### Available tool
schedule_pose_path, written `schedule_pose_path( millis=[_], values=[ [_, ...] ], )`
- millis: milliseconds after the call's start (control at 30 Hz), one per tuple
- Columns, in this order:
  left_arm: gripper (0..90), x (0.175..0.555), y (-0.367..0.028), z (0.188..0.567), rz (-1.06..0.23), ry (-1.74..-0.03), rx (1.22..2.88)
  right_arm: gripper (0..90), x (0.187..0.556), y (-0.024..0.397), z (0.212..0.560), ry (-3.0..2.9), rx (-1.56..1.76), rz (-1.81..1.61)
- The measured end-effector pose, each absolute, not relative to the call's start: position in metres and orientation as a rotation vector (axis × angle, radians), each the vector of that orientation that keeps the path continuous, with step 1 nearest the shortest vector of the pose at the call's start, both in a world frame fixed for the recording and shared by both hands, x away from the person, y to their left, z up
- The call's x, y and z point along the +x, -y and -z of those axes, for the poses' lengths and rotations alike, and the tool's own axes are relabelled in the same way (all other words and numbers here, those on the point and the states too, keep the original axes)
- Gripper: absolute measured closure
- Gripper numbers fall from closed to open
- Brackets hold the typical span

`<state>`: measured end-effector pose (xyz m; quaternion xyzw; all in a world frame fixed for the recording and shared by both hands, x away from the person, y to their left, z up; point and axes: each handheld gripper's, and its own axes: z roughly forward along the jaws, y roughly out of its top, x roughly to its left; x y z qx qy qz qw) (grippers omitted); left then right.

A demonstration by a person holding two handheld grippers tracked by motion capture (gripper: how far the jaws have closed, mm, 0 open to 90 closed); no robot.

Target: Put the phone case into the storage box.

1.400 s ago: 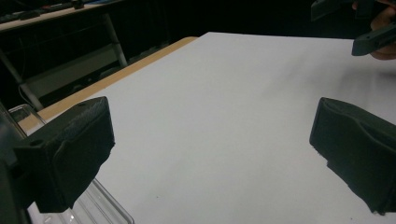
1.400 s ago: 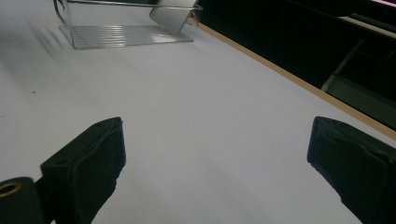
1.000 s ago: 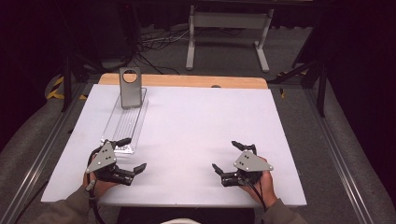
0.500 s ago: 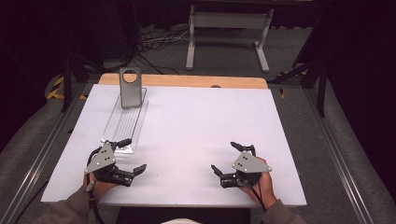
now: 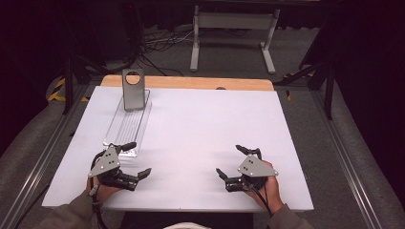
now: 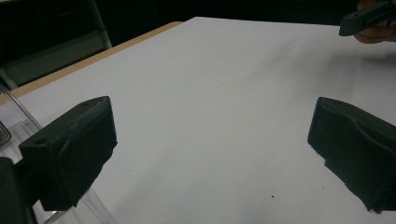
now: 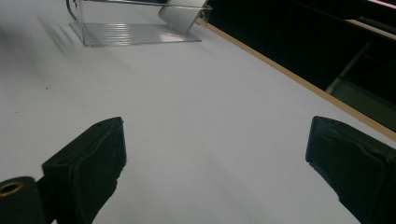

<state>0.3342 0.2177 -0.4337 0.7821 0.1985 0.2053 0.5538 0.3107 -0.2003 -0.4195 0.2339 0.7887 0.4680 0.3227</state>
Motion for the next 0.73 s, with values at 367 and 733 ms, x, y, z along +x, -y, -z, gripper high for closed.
schedule_pose_path(
  millis=[367,733],
  values=[
    [1.6,0.3352,-0.2176,0.4337,-0.486,-0.472,1.853,6.0,0.3111,0.2018,0.4194,-2.069,0.614,-1.230],
    [1.7,0.3355,-0.2176,0.4344,-0.486,-0.486,1.858,6.0,0.3113,0.2021,0.4185,-2.067,0.608,-1.238]
  ],
)
